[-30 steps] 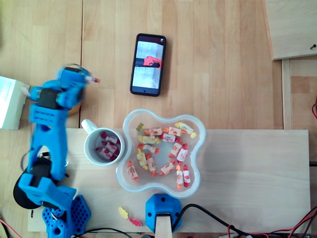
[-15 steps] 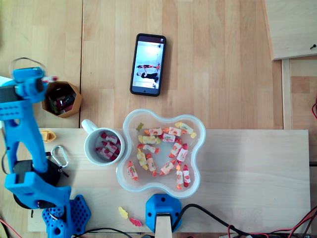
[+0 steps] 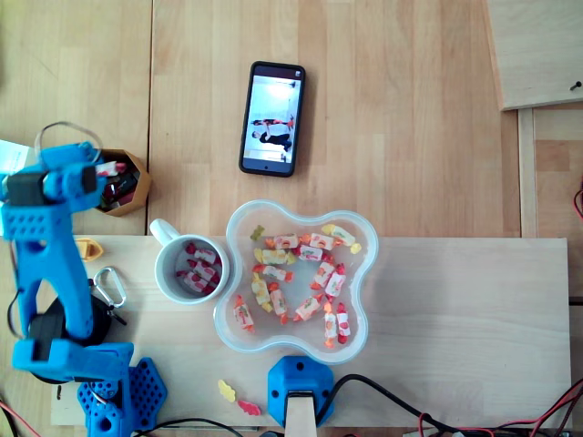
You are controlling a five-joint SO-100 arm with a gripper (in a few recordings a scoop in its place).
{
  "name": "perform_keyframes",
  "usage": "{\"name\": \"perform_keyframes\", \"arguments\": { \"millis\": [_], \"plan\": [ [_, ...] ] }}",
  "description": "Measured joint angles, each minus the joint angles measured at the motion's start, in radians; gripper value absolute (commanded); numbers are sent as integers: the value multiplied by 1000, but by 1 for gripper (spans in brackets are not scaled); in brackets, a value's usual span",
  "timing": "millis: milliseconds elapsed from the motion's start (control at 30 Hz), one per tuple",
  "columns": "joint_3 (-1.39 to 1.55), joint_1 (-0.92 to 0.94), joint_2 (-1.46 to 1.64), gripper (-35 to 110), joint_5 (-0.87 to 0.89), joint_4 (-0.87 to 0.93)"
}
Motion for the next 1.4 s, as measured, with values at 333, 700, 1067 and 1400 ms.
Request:
{"name": "perform_keyframes", "arguments": {
  "millis": [333,700,1067,1400],
  "plan": [
    [376,0,502,-3,2,12],
    [899,84,1100,-3,0,-179],
    [1241,425,1442,-3,14,-500],
    [1453,672,1459,-3,6,-503]
  ]
}}
